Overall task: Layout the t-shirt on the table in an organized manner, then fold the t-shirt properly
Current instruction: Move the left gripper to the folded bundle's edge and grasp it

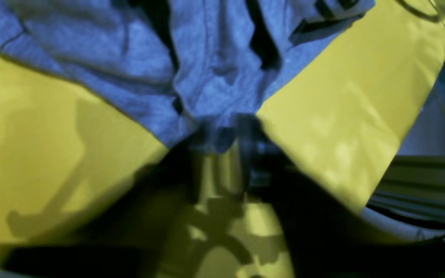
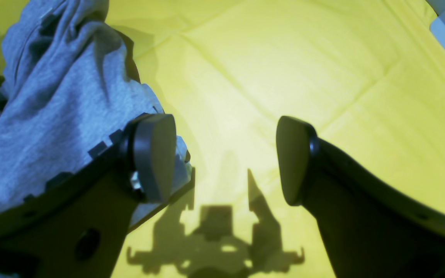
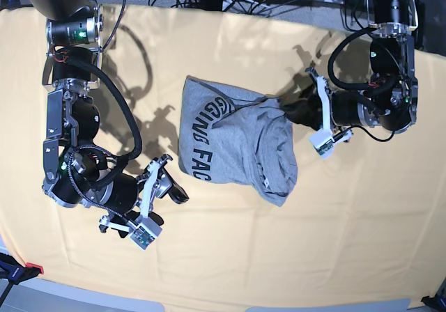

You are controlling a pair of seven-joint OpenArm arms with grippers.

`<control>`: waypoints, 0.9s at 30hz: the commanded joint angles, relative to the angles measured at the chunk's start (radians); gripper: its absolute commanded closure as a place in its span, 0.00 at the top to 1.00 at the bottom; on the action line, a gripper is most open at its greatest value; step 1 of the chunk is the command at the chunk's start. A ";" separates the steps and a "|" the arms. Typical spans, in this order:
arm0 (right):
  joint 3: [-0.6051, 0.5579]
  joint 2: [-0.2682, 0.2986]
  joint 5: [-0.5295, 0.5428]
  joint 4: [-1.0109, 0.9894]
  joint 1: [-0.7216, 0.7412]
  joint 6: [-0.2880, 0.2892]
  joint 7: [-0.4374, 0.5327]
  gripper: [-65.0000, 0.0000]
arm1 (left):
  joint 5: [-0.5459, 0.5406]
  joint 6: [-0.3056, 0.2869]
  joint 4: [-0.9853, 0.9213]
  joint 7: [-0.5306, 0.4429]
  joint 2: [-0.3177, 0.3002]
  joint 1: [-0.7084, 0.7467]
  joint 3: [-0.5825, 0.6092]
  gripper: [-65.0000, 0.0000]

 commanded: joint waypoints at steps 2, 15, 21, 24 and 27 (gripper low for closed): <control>0.005 0.002 0.013 0.015 0.028 0.003 0.026 0.65 | -0.016 -0.005 0.014 -0.037 -0.007 -0.016 -0.005 0.67; 0.005 0.003 0.013 0.015 0.029 -0.011 0.027 0.65 | 0.111 -0.005 -0.068 -0.128 0.003 -0.020 0.092 0.13; 0.005 0.003 0.011 0.015 0.028 -0.011 0.026 0.65 | 0.032 -0.005 -0.049 -0.087 0.000 -0.037 0.071 0.00; 0.005 0.002 0.017 0.015 0.011 -0.002 0.027 0.65 | -0.083 -0.005 -0.011 -0.014 0.000 -0.039 0.030 0.00; 0.004 0.002 0.041 0.015 -0.024 0.025 0.028 0.65 | -0.198 -0.005 0.012 0.015 0.000 -0.039 -0.030 0.00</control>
